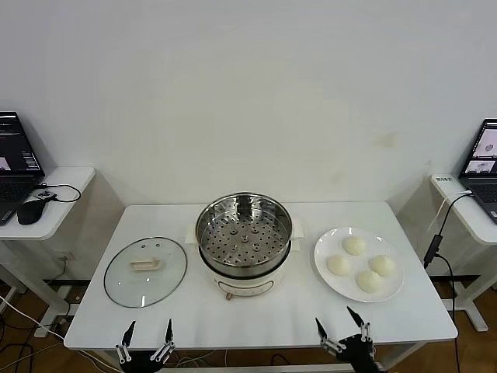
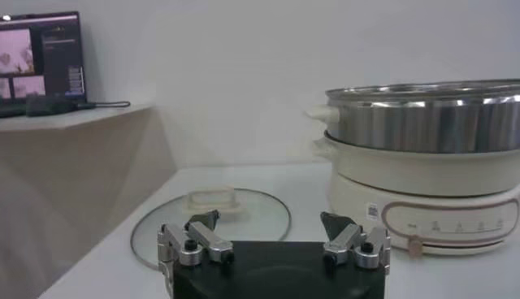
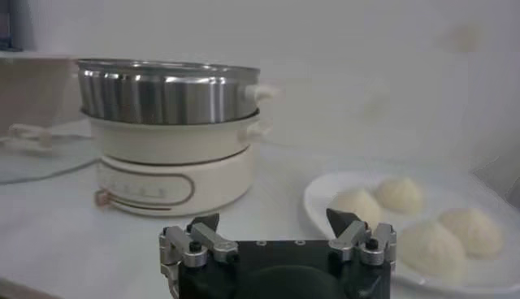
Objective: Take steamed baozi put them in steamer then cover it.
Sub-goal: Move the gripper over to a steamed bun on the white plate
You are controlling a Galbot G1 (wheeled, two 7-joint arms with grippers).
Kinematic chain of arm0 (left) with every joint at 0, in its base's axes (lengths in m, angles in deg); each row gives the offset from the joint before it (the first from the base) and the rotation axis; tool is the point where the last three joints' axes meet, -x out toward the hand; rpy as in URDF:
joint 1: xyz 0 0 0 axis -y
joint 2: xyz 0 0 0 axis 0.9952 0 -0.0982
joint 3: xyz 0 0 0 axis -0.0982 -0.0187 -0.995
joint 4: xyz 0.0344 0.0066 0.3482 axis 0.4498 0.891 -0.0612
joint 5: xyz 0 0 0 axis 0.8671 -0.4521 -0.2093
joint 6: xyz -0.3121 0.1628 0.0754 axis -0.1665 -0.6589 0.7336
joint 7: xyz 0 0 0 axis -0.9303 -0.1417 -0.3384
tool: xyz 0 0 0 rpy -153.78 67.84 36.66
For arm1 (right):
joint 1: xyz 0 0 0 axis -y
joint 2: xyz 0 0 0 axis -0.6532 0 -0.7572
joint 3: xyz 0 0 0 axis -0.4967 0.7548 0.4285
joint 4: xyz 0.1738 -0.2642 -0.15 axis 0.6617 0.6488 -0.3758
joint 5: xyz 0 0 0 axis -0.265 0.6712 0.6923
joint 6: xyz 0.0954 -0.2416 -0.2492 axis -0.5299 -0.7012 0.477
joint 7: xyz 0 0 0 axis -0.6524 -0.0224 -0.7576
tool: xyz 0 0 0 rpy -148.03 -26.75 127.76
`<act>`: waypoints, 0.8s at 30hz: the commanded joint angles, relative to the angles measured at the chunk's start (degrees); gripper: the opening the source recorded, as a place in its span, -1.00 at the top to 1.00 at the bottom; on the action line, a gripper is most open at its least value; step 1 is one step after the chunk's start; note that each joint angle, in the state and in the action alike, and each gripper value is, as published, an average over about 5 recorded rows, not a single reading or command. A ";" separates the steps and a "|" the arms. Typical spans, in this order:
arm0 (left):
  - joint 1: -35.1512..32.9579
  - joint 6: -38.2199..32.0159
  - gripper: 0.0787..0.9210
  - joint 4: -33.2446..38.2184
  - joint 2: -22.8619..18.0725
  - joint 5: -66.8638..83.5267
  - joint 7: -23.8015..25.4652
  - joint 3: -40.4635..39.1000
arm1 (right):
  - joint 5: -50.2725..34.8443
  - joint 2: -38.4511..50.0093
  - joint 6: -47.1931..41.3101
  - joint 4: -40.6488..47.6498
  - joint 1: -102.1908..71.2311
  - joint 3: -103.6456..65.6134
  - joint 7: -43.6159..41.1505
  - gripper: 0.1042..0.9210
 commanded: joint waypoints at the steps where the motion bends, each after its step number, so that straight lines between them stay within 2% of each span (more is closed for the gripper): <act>1: 0.78 1.39 -0.77 0.19 0.02 -1.95 0.63 0.80 | 6.46 2.99 -2.39 -1.18 3.18 -1.90 1.55 -0.76; 5: 0.85 1.28 -0.77 0.33 0.06 -3.32 0.84 1.46 | 13.26 8.90 -4.99 1.25 9.43 -4.07 -0.01 -0.76; 12: 0.79 0.90 -0.77 0.29 0.08 -4.26 0.66 2.50 | 22.96 23.07 -8.85 8.86 21.88 -4.48 -12.94 -0.76; 18: 0.64 -0.17 -0.77 0.04 0.09 -4.82 0.40 3.15 | 21.37 34.82 -8.79 17.57 34.46 1.72 -23.08 -0.76; 24: 1.13 -0.09 -0.77 -0.27 0.19 -3.76 0.28 3.26 | 18.82 42.85 -6.07 27.81 53.38 17.41 -31.93 -0.76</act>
